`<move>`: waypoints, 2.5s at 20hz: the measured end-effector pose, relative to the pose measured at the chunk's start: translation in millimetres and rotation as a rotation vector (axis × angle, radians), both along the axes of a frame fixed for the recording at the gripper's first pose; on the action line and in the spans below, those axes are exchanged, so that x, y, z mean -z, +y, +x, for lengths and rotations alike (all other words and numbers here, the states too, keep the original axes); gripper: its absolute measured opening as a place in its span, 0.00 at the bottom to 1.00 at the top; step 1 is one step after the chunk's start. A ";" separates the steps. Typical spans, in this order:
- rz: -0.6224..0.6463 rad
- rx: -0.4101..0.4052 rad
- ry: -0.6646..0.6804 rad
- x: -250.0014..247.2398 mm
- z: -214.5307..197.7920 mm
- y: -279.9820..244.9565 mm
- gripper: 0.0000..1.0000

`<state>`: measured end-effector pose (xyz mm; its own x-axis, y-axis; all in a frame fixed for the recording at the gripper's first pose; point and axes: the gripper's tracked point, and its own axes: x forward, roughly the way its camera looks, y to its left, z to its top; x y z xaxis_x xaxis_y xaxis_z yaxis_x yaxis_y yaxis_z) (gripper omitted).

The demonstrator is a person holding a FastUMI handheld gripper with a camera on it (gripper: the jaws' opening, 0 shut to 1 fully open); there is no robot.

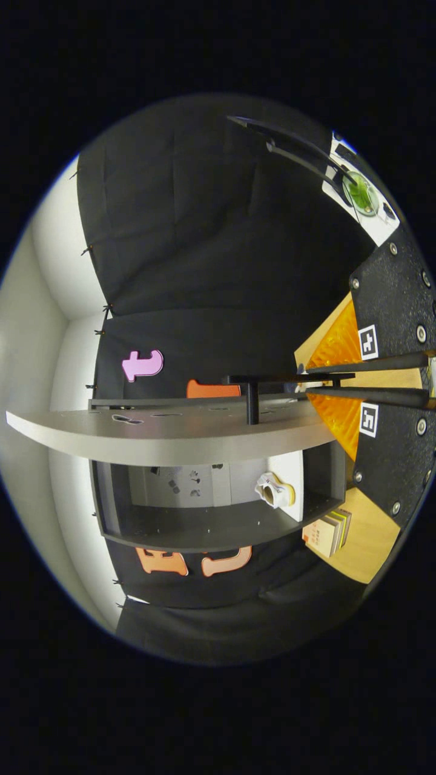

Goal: Open the shoe cabinet door, grab the shoes and put them into the shoe cabinet, then close the shoe cabinet door.

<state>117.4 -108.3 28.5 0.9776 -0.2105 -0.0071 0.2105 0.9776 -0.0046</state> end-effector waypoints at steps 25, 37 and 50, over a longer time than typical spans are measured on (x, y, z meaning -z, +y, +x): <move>0.008 0.047 0.004 -0.5 -35.9 7.6 0.04; 0.030 -0.214 0.188 104.8 -0.1 137.9 0.07; 0.076 -0.362 0.561 338.0 46.2 191.4 0.07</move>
